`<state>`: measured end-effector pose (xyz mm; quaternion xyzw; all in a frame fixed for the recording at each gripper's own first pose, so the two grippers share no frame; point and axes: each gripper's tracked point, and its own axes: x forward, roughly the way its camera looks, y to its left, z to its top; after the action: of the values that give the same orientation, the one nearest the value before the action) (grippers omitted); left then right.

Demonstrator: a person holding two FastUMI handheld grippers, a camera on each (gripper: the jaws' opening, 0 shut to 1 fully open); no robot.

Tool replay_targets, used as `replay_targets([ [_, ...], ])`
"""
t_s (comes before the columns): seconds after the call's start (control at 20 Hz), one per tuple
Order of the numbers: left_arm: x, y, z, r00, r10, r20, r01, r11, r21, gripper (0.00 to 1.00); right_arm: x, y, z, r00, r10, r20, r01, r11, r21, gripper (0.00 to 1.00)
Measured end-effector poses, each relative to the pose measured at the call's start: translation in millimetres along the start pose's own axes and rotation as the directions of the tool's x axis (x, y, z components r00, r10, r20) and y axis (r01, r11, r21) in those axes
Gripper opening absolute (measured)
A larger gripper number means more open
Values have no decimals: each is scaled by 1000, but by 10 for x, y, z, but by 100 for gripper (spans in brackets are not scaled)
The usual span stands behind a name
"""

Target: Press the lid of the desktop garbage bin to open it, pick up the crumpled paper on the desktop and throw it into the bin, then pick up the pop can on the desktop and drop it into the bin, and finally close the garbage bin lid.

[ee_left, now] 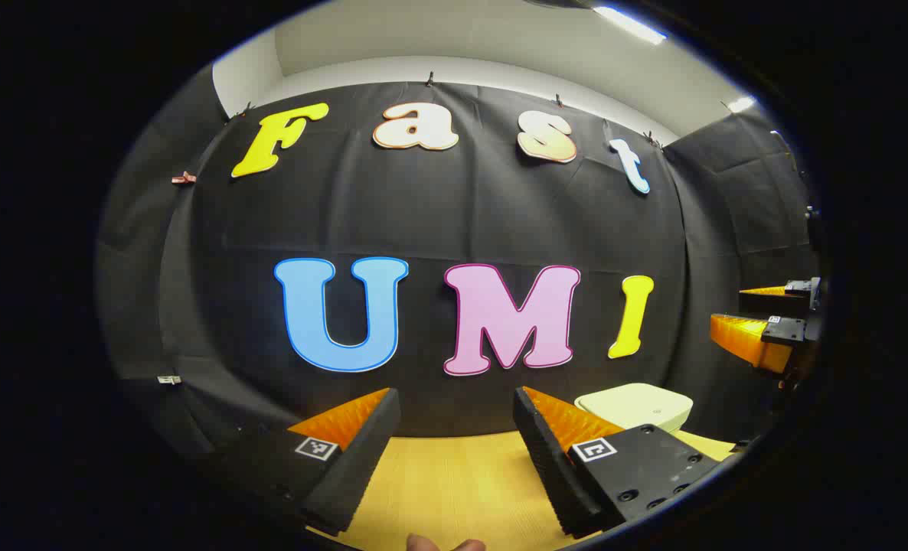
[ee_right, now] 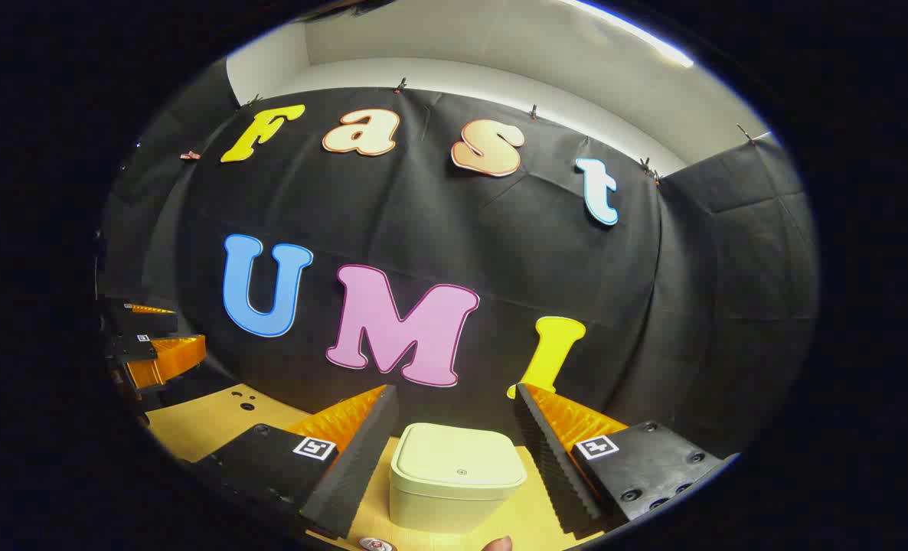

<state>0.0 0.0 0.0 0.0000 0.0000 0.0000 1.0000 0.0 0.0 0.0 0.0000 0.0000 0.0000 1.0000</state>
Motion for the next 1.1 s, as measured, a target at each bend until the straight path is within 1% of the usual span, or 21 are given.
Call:
replay_targets([
  [0.15,20,3,-25,1000,-1,-7,1,1000,-1,95,11,17,-14,1000,4,-5,-4,1000,11,97],
  [0.2,26,9,-24,1000,1,-10,-1,1000,1,95,24,20,-7,1000,4,-4,-4,1000,13,96],
  [0.4,37,-4,-16,1000,-1,-6,1,1000,5,95,50,-13,-20,1000,-7,2,7,1000,-5,97],
  [0.75,45,-27,-65,1000,-9,-16,9,1000,-2,95,56,27,-46,1000,2,0,-2,1000,-3,97],
  [0.8,44,-20,-58,1000,-8,-18,8,1000,-1,95,52,28,-59,1000,2,-3,-2,1000,-4,96],
  [0.95,49,-17,-77,1000,-6,-19,6,1000,0,95,43,36,-79,1000,5,-8,-5,1000,-3,97],
  [1.1,42,-15,-79,1000,-5,-21,5,1000,-3,95,30,44,-73,1000,12,-8,-12,1000,5,96],
])
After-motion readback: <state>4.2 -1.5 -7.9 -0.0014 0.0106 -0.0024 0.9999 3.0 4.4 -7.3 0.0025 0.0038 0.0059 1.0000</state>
